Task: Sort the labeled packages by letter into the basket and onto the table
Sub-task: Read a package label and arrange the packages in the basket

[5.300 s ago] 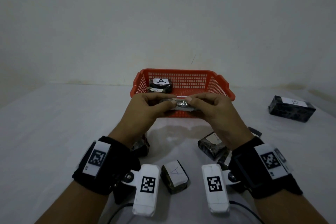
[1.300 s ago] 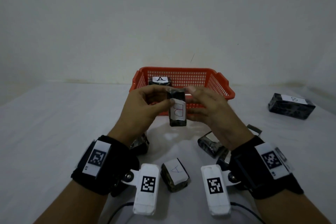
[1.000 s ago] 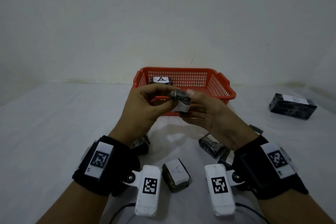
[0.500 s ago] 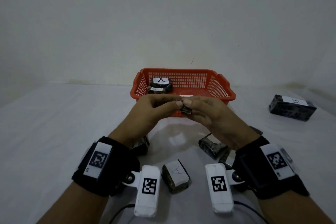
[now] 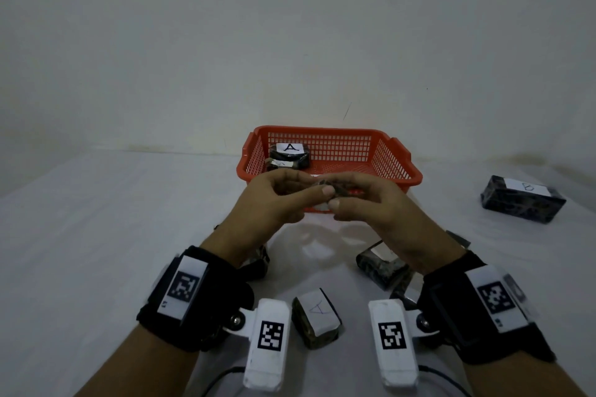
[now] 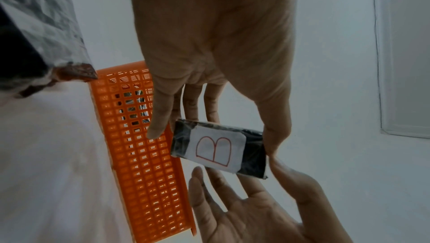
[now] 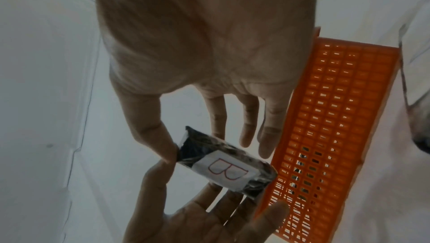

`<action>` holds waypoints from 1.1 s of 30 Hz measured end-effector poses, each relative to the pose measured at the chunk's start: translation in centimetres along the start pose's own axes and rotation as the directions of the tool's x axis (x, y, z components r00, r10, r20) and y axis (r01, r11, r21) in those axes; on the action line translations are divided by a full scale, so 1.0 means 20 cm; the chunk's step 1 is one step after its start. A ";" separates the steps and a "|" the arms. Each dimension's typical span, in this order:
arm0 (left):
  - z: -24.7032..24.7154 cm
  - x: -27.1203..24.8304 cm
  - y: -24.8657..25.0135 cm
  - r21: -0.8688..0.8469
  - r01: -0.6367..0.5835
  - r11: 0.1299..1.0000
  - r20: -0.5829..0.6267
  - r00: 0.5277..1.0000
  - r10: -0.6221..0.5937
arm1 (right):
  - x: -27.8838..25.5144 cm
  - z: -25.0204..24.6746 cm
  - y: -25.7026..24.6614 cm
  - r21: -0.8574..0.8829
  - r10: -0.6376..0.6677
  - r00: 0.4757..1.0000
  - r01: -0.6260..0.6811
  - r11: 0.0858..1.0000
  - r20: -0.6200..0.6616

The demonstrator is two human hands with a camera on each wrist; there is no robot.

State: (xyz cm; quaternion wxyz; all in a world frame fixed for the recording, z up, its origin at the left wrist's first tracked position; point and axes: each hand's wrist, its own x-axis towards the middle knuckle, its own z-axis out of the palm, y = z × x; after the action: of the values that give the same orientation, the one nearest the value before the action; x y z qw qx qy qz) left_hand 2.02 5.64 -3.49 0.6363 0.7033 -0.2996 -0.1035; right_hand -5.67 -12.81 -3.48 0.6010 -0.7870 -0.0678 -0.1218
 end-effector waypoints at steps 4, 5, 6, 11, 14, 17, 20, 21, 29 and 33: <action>0.01 0.01 -0.02 0.010 0.031 0.999 -0.002 1.000 -0.031 | -0.01 0.01 0.00 -0.068 -0.077 0.993 0.071 0.995 -0.089; 0.01 0.01 -0.02 -0.007 0.041 0.999 -0.012 0.999 -0.041 | 0.00 0.01 0.00 -0.056 -0.078 0.988 0.071 0.996 -0.134; 0.01 0.02 -0.02 -0.035 0.051 0.998 -0.024 0.998 -0.052 | 0.00 0.00 0.00 -0.039 -0.069 0.980 0.062 0.997 -0.189; 0.01 0.04 -0.04 -0.096 0.038 0.995 -0.164 0.985 -0.053 | 0.03 0.00 0.03 0.150 0.065 0.949 -0.019 0.988 -0.307; 0.01 0.04 -0.06 -0.104 0.013 0.994 -0.248 0.968 -0.039 | 0.04 0.01 0.03 0.282 0.151 0.948 -0.070 0.957 -0.279; -0.02 0.04 -0.06 -0.089 -0.006 0.996 -0.290 0.957 -0.020 | 0.06 0.01 0.03 0.230 0.207 0.953 -0.156 0.961 -0.220; -0.06 0.03 -0.02 -0.106 0.001 0.994 -0.287 0.957 -0.032 | 0.09 0.01 0.00 0.088 0.224 0.963 -0.213 0.973 -0.152; -0.07 0.03 -0.01 -0.102 0.009 0.995 -0.277 0.960 -0.037 | 0.09 0.01 -0.01 0.051 0.228 0.965 -0.223 0.973 -0.126; -0.12 0.06 0.06 0.015 0.057 0.998 -0.133 0.990 -0.054 | 0.15 0.02 -0.11 -0.098 0.325 0.946 -0.324 0.941 -0.009; -0.17 0.13 0.11 0.134 0.049 0.990 -0.126 0.992 -0.032 | 0.22 0.04 -0.14 -0.034 0.333 0.943 -0.333 0.942 -0.004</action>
State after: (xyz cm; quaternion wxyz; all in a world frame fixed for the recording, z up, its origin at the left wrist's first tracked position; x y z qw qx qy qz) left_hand 5.17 6.97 -0.21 0.6016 0.7564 -0.2517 -0.0520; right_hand -1.96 -11.45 0.11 0.5994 -0.7974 0.0677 -0.0191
